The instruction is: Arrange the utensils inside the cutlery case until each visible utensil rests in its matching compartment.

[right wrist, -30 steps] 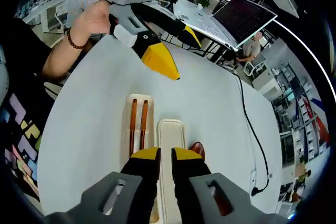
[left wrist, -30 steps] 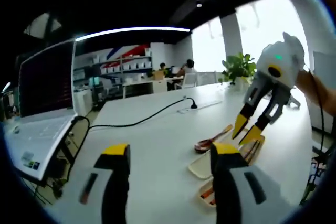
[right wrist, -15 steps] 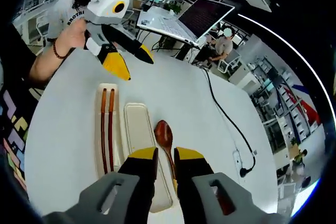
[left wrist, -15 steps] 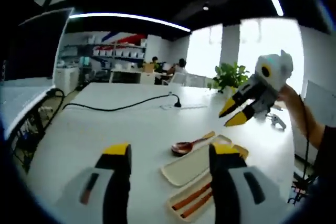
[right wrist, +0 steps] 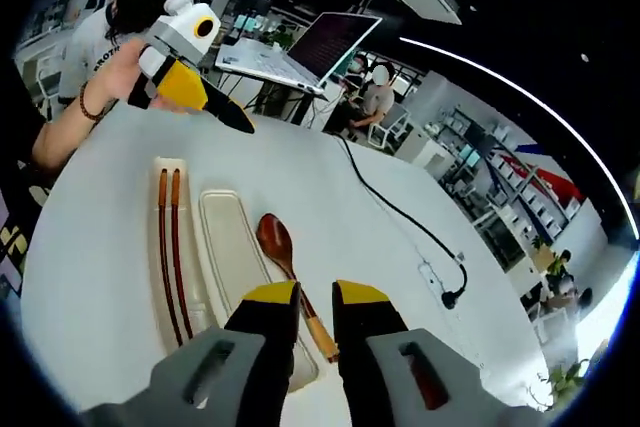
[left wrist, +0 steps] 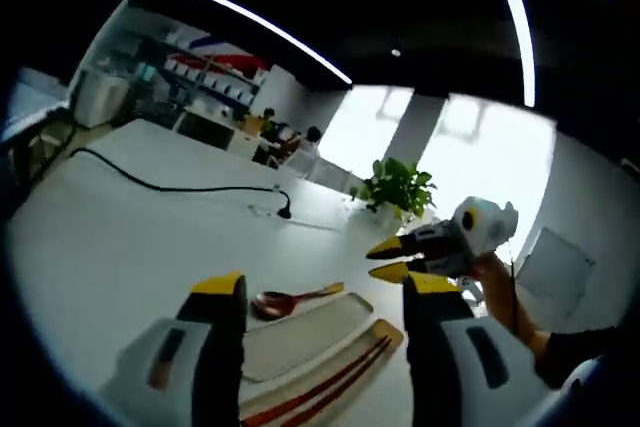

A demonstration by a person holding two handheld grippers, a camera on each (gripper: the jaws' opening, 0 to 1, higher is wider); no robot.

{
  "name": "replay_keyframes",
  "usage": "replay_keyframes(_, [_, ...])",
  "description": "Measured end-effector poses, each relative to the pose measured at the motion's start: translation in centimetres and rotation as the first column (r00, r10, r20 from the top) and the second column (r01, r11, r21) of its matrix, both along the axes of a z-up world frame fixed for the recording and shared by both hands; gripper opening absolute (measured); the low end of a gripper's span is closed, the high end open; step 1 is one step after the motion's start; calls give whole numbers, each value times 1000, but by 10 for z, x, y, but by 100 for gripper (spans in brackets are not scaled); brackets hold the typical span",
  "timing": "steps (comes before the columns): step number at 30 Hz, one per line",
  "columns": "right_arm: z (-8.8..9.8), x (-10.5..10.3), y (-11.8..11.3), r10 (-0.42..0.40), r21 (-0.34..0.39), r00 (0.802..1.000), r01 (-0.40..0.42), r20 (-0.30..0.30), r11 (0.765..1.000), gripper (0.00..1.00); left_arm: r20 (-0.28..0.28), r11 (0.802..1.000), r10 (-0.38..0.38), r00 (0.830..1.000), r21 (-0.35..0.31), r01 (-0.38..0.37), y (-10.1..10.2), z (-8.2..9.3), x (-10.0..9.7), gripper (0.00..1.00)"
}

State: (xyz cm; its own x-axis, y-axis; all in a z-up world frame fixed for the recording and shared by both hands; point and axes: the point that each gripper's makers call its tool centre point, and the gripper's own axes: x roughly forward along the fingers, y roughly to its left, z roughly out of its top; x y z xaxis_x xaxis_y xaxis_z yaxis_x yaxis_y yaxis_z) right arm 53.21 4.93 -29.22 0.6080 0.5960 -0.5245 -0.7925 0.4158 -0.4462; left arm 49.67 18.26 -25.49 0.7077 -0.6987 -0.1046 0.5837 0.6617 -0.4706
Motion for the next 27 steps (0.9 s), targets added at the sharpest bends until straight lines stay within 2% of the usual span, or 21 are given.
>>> replay_keyframes(4, [-12,8,-10,-57,-12,998,57,-13,998,12,-35,998,-39,999,41,40,-15,2,10,69])
replay_keyframes(6, [-23,5,-12,-45,-40,998,43,-47,998,8,-82,997,-35,996,71,41,-21,-3,18,72])
replay_keyframes(7, [-25,5,-12,-45,-38,998,43,-50,998,6,-101,992,-65,993,104,76,-29,-8,18,73])
replay_keyframes(9, [-26,8,-10,-53,5,996,54,-65,999,7,-144,986,-102,984,119,119,-40,-16,18,74])
replay_keyframes(11, [-29,10,-10,-63,30,995,66,-81,997,7,-162,987,-85,983,120,105,-46,-21,27,75])
replay_keyframes(15, [-44,22,-17,-137,52,983,144,-121,988,7,-207,984,-46,977,157,80,-46,-37,40,79])
replay_keyframes(20, [-57,33,-27,-173,73,977,182,-121,980,7,-231,989,-22,973,137,55,-43,-54,50,81])
replay_keyframes(21, [-58,37,-28,-187,96,976,198,-113,976,7,-274,991,-7,962,129,44,-43,-63,49,81])
replay_keyframes(22, [-61,39,-30,-196,99,973,208,-122,973,7,-290,988,-21,957,138,63,-41,-67,48,80])
replay_keyframes(23, [-65,40,-32,-205,94,970,218,-128,971,7,-270,986,-38,962,149,80,-42,-68,47,80])
replay_keyframes(26, [-74,41,-39,-227,62,964,237,-136,970,8,-281,987,-20,960,149,64,-35,-73,57,79])
replay_keyframes(27, [-75,41,-42,-233,60,963,243,-135,968,8,-298,986,-23,954,150,71,-34,-76,58,78])
